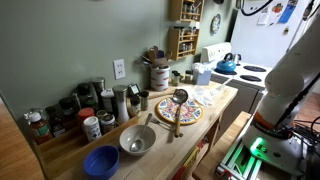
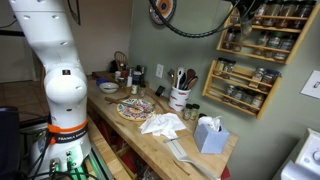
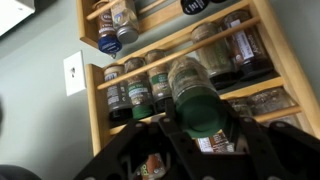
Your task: Pick up the container with a green lid and put it on the third rack from the bottom
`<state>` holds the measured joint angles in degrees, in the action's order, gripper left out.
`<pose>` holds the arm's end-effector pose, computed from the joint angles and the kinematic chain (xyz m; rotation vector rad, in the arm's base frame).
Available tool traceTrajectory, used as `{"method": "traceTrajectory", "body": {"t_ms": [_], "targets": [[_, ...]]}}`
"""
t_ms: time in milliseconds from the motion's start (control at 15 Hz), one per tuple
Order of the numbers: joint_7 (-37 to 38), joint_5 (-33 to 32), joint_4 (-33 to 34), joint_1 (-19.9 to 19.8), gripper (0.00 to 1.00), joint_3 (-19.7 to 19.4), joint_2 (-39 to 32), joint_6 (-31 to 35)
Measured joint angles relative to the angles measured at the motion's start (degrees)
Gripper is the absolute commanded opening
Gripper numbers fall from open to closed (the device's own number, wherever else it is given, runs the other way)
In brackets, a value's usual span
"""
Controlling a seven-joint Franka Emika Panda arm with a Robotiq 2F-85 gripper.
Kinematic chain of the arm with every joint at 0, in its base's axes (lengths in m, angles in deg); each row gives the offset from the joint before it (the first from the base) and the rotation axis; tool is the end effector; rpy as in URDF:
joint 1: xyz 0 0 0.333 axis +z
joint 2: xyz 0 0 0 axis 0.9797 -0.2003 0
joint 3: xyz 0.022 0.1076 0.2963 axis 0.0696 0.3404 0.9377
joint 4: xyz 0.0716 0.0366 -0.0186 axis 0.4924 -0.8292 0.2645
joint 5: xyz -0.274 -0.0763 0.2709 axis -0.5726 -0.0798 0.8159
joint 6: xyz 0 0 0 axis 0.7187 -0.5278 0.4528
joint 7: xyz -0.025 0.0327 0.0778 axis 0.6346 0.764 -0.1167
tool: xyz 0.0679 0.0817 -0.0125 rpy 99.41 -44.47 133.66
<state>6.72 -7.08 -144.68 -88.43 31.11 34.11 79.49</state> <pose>0.4484 -0.2736 0.7729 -2.6788 0.6201 -1.4493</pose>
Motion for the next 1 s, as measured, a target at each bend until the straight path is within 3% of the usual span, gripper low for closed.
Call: {"method": "traceTrajectory", "body": {"t_ms": [1000], "targets": [[-8.9,8.5,9.3,-0.1,0.20,-0.7,-11.4,-0.1]]}}
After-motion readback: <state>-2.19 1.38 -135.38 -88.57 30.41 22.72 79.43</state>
